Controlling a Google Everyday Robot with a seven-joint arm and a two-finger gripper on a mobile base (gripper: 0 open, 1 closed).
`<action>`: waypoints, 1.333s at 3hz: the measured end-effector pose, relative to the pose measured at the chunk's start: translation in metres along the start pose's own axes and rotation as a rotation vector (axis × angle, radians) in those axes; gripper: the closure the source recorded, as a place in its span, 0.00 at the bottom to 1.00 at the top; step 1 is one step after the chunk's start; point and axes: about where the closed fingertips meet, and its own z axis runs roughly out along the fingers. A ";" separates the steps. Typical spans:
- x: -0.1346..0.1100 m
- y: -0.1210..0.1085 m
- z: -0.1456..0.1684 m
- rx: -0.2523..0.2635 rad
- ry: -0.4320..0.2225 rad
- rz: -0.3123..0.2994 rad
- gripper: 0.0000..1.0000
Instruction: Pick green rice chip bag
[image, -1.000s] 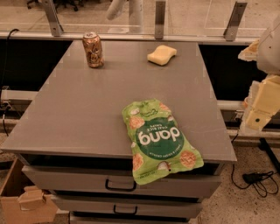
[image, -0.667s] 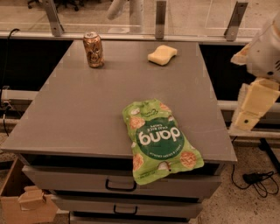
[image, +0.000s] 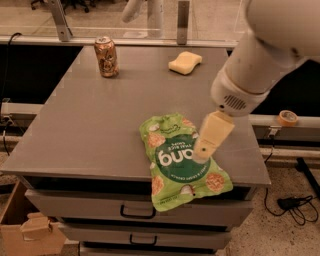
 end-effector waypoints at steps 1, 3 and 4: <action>-0.028 0.015 0.033 -0.017 -0.019 0.118 0.00; -0.063 0.041 0.049 -0.049 -0.073 0.355 0.15; -0.065 0.049 0.063 -0.059 -0.084 0.417 0.38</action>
Offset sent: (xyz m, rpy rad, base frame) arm -0.0012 0.0916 -0.0396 0.1971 0.1078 -0.4310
